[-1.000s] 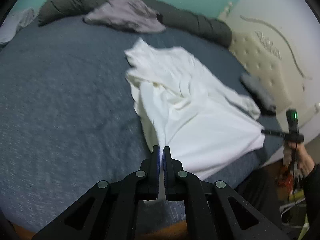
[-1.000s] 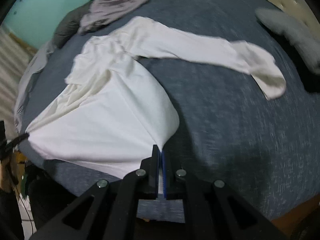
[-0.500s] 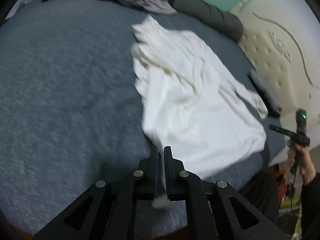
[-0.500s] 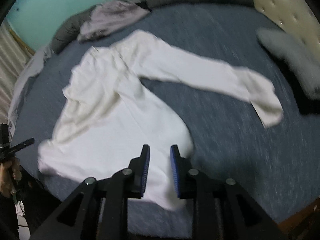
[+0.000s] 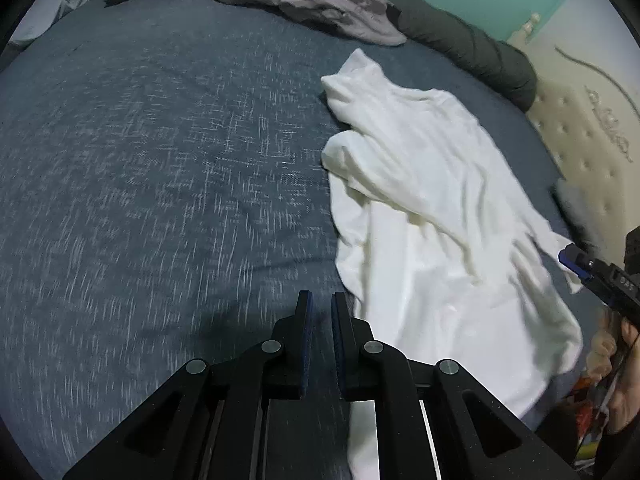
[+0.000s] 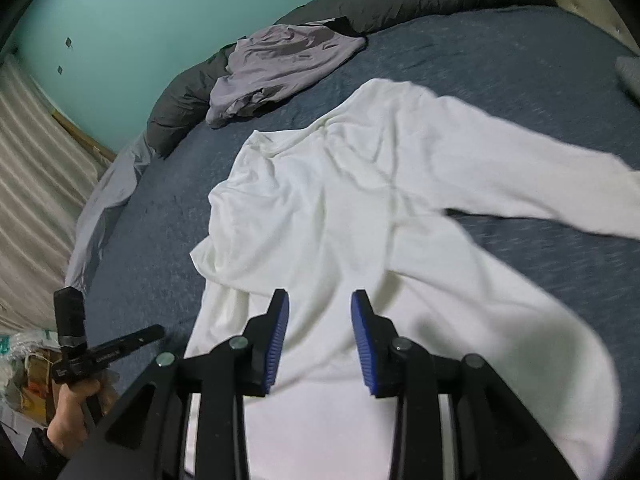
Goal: Fold clothes
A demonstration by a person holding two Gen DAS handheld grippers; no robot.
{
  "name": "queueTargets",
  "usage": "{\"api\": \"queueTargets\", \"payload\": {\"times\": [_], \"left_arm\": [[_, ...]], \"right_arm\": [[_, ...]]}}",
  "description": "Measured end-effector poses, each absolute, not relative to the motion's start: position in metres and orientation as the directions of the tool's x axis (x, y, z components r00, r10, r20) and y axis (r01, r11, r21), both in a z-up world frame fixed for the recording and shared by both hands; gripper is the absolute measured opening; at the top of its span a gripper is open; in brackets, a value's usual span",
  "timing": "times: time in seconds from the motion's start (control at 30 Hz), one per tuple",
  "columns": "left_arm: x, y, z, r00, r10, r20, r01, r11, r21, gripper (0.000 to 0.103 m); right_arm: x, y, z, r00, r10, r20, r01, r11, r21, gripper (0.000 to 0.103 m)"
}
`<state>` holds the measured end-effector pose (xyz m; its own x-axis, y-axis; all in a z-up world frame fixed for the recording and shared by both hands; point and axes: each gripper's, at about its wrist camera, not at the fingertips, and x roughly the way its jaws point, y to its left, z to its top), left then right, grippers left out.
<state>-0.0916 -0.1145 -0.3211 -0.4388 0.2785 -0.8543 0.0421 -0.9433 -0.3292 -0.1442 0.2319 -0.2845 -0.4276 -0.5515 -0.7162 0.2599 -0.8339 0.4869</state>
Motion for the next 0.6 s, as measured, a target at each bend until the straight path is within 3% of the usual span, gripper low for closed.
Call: {"api": "queueTargets", "payload": {"times": [0.17, 0.27, 0.3, 0.6], "left_arm": [[-0.121, -0.109, -0.336, -0.430, 0.286, -0.856, 0.032, -0.943, -0.331, 0.011], [-0.134, -0.105, -0.341, -0.432, 0.286, -0.855, 0.019, -0.945, -0.326, 0.033], [-0.138, -0.103, -0.343, -0.433, 0.286, -0.855, 0.017, -0.945, -0.325, 0.035], [-0.162, -0.087, -0.354, -0.413, 0.269, -0.870, 0.004, -0.955, -0.297, 0.035]], "right_arm": [[-0.144, 0.227, -0.300, -0.449, -0.582, -0.678, 0.286, -0.812, 0.508, 0.032], [-0.146, 0.229, -0.313, -0.454, -0.598, -0.660, 0.289, -0.800, 0.526, 0.032], [-0.147, 0.230, -0.319, -0.449, -0.602, -0.660, 0.283, -0.797, 0.534, 0.032], [-0.158, 0.228, -0.332, -0.413, -0.634, -0.653, 0.298, -0.772, 0.561, 0.032]]}}
